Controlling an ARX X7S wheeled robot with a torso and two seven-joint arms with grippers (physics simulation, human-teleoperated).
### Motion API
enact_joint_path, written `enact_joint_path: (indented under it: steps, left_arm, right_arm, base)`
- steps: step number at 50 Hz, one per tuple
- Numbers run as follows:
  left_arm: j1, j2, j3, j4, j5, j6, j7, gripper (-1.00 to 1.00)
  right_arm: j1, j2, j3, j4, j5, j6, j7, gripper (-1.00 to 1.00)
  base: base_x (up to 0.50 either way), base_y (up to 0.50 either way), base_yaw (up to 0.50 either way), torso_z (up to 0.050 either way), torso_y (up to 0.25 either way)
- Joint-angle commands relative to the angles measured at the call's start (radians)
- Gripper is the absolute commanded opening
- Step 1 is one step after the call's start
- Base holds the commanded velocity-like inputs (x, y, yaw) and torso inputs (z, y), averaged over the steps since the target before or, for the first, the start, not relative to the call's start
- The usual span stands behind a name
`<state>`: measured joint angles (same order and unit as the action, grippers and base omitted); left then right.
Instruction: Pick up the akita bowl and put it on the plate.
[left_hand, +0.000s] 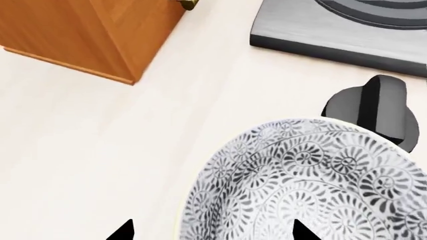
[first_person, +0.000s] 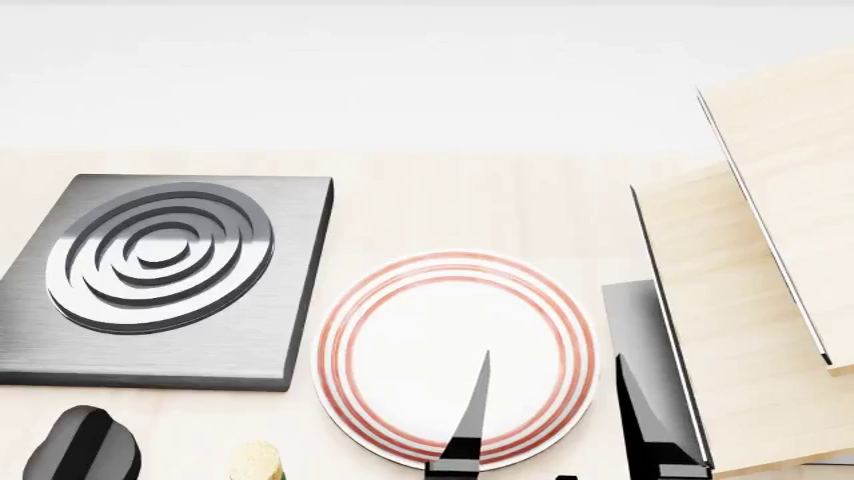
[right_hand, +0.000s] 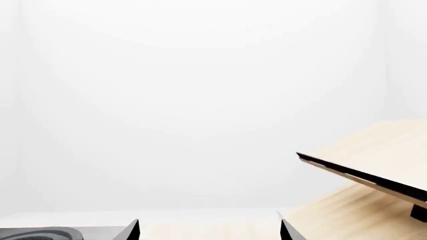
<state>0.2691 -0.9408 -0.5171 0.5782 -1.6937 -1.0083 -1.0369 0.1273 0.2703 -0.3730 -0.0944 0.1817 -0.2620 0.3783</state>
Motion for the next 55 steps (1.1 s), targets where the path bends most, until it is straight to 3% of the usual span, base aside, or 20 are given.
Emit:
enact_joint_path:
  steps: [1, 55]
  left_arm:
    - [0.006, 0.005, 0.021, -0.028, 0.024, -0.007, 0.017, 1.0]
    - [-0.084, 0.0, 0.22, -0.172, 0.123, -0.04, 0.066, 1.0]
  right_arm:
    - [0.005, 0.0, -0.004, 0.01, 0.004, -0.001, 0.002, 1.0]
    - [0.014, 0.007, -0.024, 0.03, 0.011, -0.005, 0.011, 1.0]
  base:
    - [0.0, 0.0, 0.0, 0.0, 0.0]
    - [0.0, 0.0, 0.0, 0.0, 0.0]
